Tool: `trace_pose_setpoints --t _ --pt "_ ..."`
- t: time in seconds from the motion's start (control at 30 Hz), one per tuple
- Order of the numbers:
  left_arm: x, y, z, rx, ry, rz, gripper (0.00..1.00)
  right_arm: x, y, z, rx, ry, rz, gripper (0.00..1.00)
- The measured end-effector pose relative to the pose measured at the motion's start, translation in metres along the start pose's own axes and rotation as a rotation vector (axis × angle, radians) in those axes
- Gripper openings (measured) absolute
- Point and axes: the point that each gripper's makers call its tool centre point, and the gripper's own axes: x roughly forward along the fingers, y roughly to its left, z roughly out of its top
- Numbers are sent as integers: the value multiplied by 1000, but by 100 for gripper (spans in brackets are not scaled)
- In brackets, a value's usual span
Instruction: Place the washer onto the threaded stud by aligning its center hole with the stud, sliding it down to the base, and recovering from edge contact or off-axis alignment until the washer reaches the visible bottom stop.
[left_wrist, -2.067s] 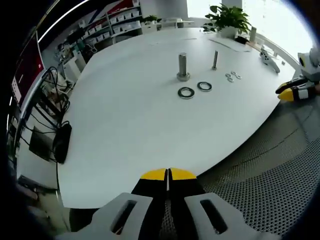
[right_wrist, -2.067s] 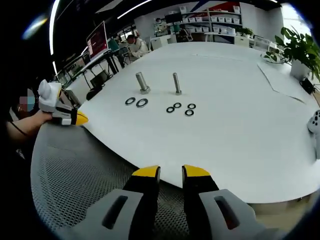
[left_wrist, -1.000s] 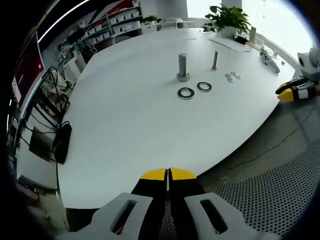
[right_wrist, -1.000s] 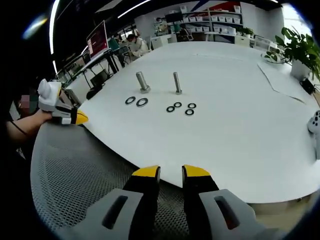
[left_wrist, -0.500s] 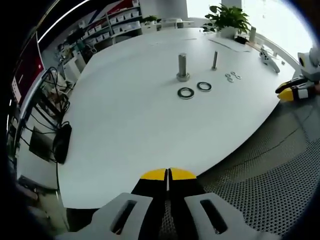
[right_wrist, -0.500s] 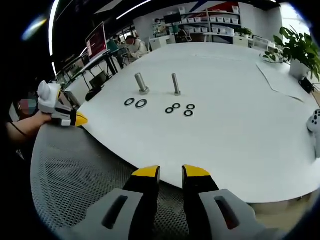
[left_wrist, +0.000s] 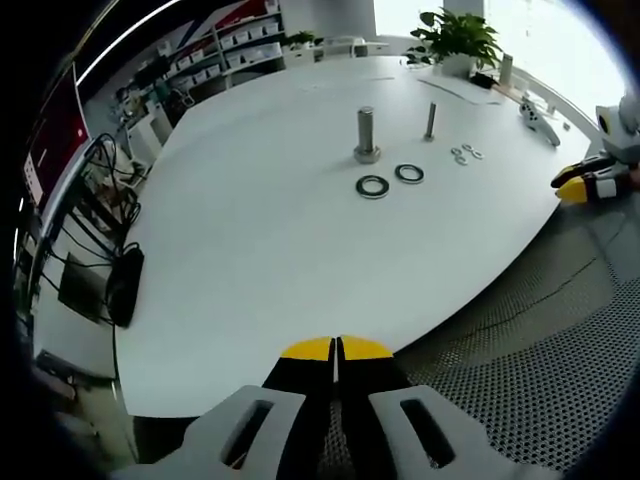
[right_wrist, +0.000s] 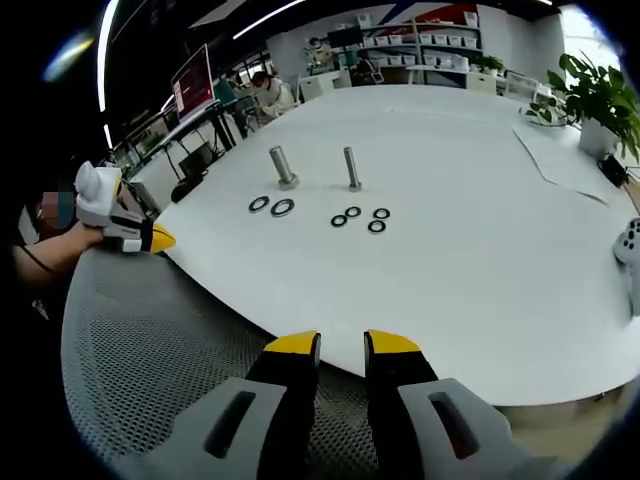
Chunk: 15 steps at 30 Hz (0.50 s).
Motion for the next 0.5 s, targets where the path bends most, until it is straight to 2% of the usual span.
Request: trace_pose_setpoints --t 0.5 --pt "-1 1 1 -4 -8 5 0 1 0 -1 -8 9 5 20"
